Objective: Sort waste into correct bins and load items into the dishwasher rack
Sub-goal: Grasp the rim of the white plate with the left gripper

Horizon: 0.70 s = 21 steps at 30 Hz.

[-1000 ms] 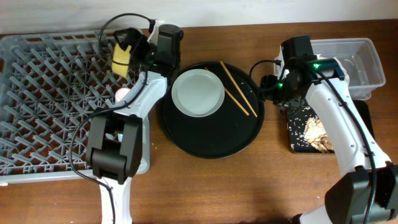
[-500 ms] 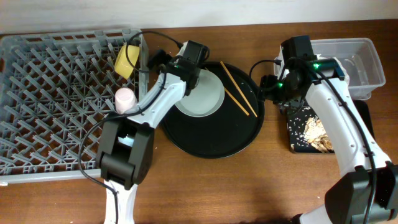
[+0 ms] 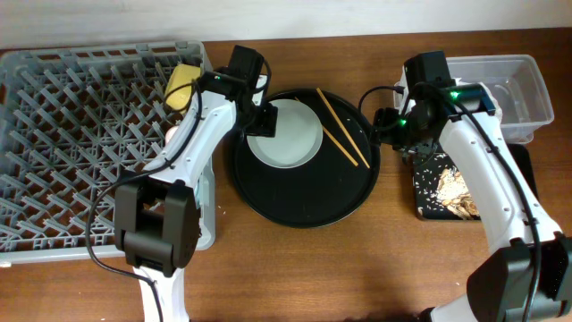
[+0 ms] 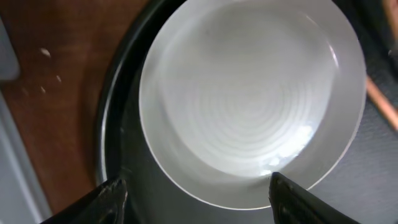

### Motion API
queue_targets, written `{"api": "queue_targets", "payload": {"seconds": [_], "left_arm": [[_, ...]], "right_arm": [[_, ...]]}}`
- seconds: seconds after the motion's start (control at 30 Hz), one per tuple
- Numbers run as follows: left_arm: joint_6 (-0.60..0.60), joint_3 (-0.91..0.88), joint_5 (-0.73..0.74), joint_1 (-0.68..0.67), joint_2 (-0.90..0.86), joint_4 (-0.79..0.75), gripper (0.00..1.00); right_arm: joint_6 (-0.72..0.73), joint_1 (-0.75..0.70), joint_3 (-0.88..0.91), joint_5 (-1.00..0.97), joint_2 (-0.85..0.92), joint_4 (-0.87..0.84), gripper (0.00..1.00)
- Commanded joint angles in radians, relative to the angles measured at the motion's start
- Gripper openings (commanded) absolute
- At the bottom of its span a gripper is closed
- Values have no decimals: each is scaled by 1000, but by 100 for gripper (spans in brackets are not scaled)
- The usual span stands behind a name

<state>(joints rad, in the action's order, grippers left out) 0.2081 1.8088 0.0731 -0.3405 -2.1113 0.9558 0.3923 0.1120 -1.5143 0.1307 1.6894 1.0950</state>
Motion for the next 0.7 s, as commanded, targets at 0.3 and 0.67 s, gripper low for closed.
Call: {"api": "queue_targets", "payload": {"seconds": [0.3,0.67], "left_arm": [[282,-61,-96,3,-21,-73,49],[396,-133,-154,4,-21,-113,41]], "right_arm": [[0,-1,6,-12,8,2,72],[0,-1,6,-12,8,18,72]]}}
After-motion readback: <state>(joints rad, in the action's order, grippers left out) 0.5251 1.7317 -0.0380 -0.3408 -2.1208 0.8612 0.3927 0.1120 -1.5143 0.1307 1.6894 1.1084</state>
